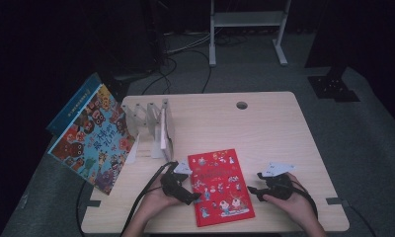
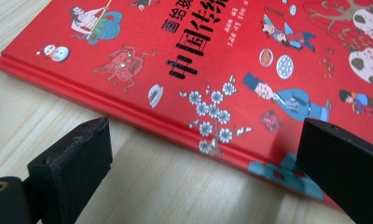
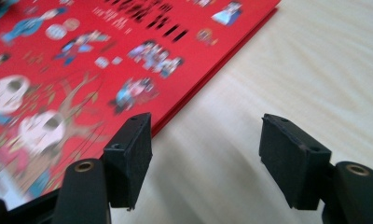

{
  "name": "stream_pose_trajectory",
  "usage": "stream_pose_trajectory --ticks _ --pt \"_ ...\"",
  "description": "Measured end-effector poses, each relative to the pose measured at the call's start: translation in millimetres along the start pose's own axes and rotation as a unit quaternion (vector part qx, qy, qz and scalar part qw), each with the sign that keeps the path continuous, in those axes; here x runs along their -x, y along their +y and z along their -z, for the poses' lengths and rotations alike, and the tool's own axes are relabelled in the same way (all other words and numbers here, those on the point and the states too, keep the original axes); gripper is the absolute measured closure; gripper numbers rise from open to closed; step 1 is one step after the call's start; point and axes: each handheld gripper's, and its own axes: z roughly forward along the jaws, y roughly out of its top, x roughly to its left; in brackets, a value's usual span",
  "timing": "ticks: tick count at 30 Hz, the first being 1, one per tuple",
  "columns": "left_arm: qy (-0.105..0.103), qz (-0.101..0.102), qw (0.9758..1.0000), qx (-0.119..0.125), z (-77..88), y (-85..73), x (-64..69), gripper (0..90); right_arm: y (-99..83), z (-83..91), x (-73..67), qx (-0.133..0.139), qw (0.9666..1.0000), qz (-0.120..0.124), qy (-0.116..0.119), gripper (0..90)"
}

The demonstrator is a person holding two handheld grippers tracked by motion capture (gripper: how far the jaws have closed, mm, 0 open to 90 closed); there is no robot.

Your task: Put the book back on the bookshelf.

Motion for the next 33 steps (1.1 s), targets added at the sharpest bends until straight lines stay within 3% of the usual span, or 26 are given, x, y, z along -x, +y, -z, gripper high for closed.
stream_pose_trajectory --ticks 7,15,23,33 --pt "-0.007 0.011 0.9999 0.001 -5.4 3.6 -0.6 2.0 -8.5 0.0 -4.6 -0.018 0.9991 0.02 0.034 32.9" --pt "0.002 0.017 0.9999 -0.002 -8.4 7.7 -4.8 0.6 -8.2 -2.2 -9.5 -0.013 0.9979 0.035 0.053 32.3" --pt "0.016 0.025 0.9996 -0.002 -14.1 18.3 -13.6 0.5 -6.0 -8.8 -20.4 -0.001 0.9977 0.034 0.058 27.2" --pt "0.021 0.019 0.9996 -0.003 -23.3 30.7 -22.5 0.5 -3.3 -14.8 -34.4 0.002 0.997 0.044 0.064 18.1"
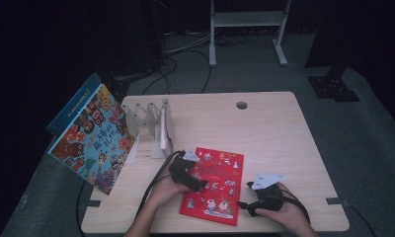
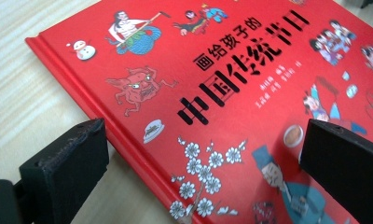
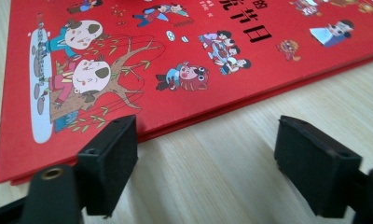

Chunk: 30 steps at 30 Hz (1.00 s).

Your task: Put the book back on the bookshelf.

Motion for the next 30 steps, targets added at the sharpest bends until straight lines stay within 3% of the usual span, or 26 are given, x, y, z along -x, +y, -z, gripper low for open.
stream_pose_trajectory --ticks 3,12,21,30 --pt "0.0 0.005 1.0 0.0 -2.9 4.1 -1.8 0.5 0.8 -3.1 -3.9 0.004 1.0 -0.001 -0.003 14.8" --pt "0.001 -0.005 1.0 0.001 -10.1 13.8 -6.9 0.5 4.5 -11.5 -15.5 0.013 0.9999 -0.002 -0.007 10.6" --pt "0.001 -0.008 1.0 -0.001 -19.0 24.9 -7.4 0.5 9.9 -17.7 -22.5 0.007 1.0 0.002 -0.001 5.3" --pt "0.0 -0.004 1.0 0.004 -24.2 30.5 -11.9 0.6 14.7 -23.6 -30.3 0.003 0.9993 -0.021 -0.032 2.7"
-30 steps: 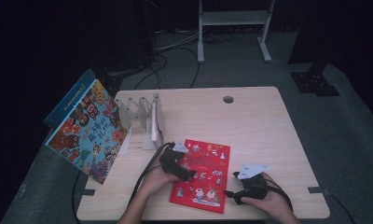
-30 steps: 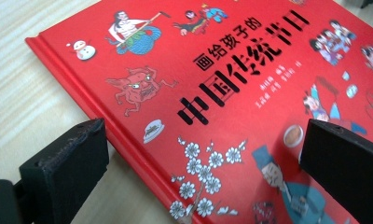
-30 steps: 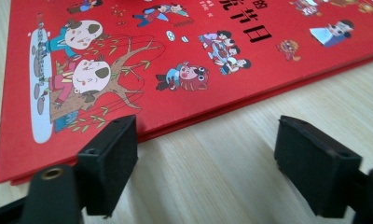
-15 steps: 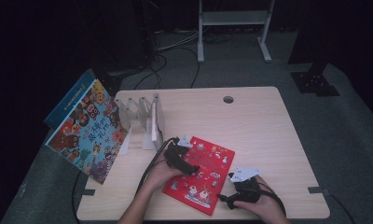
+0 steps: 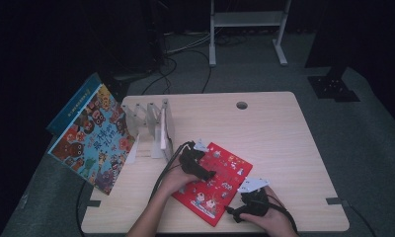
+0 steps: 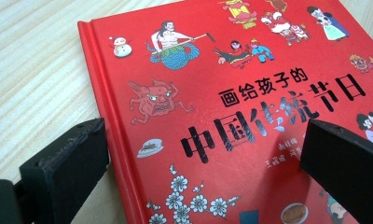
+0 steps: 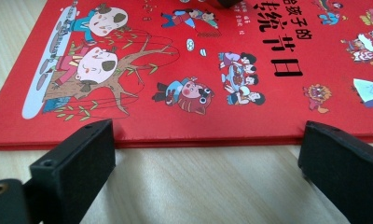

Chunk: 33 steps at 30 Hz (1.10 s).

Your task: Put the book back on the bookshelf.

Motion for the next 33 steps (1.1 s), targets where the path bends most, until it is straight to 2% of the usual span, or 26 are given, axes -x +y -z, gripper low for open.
stream_pose_trajectory --ticks 4,8,12,16,19,25,29,33 --pt "-0.006 0.002 1.0 0.002 5.0 -1.9 0.8 0.5 0.1 0.0 0.0 0.0 1.0 0.0 0.0 2.7" --pt "0.001 -0.007 1.0 -0.003 13.7 -6.7 6.6 0.5 0.1 0.0 -0.2 -0.001 1.0 0.0 -0.001 2.6" --pt "0.007 -0.007 0.9999 -0.001 24.0 -16.5 10.8 0.5 0.1 -0.1 -0.4 -0.002 1.0 0.0 -0.002 2.2" --pt "0.004 -0.008 1.0 -0.002 30.9 -27.0 13.8 0.5 0.9 -1.5 -4.2 -0.006 0.9999 0.003 -0.011 2.1" --pt "0.004 -0.007 1.0 0.0 33.5 -33.3 14.2 0.5 3.0 -3.6 -8.6 -0.006 0.9998 -0.005 -0.017 2.1" --pt "0.005 0.006 0.9999 0.008 32.4 -34.7 8.8 0.4 7.8 -8.7 -17.8 -0.006 0.9993 -0.022 -0.031 2.1" --pt "0.011 0.001 0.9999 0.007 26.0 -31.5 7.7 0.4 7.8 -8.7 -17.8 -0.006 0.9992 -0.022 -0.031 2.1" --pt "0.01 0.01 0.9998 0.014 21.7 -31.0 6.3 0.0 7.8 -8.7 -17.7 -0.006 0.9993 -0.022 -0.031 2.1"
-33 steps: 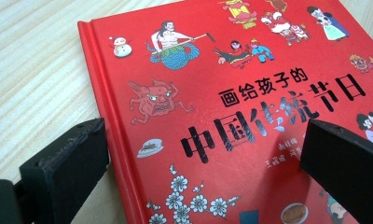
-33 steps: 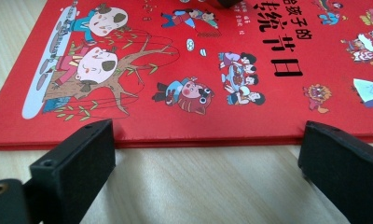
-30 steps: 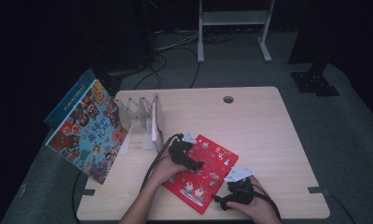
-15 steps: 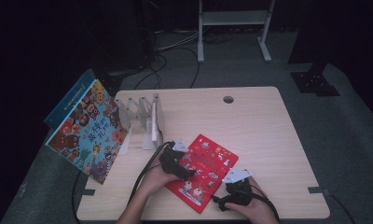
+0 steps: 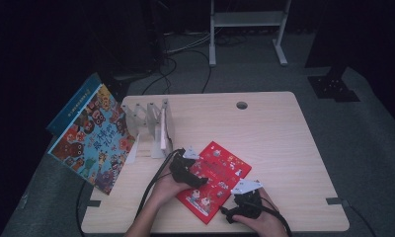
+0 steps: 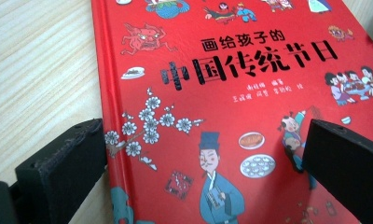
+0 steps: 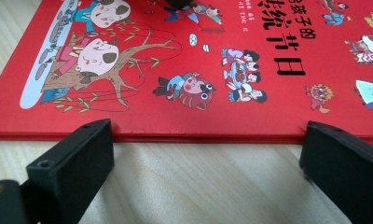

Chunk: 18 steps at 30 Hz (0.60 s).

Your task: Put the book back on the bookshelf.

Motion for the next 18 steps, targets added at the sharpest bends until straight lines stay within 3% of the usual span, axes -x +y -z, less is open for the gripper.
stream_pose_trajectory --ticks 2,6,15,18 --pt "-0.008 0.017 0.9998 0.005 -1.2 -1.9 -1.9 0.0 0.0 0.0 -0.1 0.0 1.0 -0.001 0.0 2.1" --pt "-0.004 0.026 0.9995 0.016 -1.9 -4.0 -0.2 0.0 0.0 0.0 0.1 0.0 1.0 -0.002 -0.001 2.0" --pt "0.002 0.031 0.9992 0.027 -4.8 -3.4 1.0 0.0 0.3 -0.6 -0.1 -0.002 1.0 -0.004 -0.005 0.7" --pt "-0.001 0.025 0.9995 0.02 -6.6 0.0 0.2 0.0 -0.6 0.5 0.9 -0.002 1.0 -0.001 -0.002 1.2"
